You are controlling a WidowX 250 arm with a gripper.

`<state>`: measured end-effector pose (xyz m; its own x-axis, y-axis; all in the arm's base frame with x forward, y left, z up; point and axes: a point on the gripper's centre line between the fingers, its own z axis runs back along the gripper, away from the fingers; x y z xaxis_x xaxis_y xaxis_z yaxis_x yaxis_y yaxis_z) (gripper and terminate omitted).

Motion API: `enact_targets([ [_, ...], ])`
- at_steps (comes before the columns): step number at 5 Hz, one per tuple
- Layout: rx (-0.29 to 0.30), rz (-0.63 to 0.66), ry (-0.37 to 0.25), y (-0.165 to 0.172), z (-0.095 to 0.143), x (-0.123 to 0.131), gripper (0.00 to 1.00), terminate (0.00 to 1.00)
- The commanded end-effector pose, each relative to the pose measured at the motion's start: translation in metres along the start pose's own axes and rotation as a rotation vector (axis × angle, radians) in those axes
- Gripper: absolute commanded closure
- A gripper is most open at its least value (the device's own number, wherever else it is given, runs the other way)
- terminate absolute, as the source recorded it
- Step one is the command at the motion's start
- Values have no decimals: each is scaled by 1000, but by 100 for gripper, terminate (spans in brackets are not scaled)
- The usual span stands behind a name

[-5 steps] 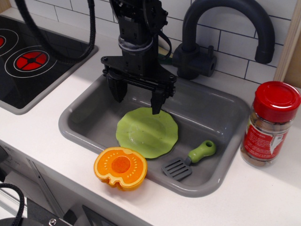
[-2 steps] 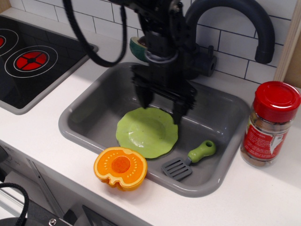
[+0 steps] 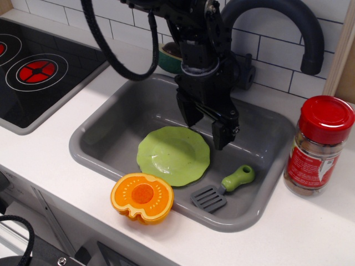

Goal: Put spatula on plate sink

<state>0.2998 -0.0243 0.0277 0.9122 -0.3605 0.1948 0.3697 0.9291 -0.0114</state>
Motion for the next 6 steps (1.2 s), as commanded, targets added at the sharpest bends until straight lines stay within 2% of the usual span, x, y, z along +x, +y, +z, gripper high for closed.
enact_targets([
  [1,23,-96,-40,-25,-2,-4,0,0],
  [3,28,-105,-60,-46,-9,-5,0,0],
  [6,40,-112,-83,-58,-37,5,0,0],
])
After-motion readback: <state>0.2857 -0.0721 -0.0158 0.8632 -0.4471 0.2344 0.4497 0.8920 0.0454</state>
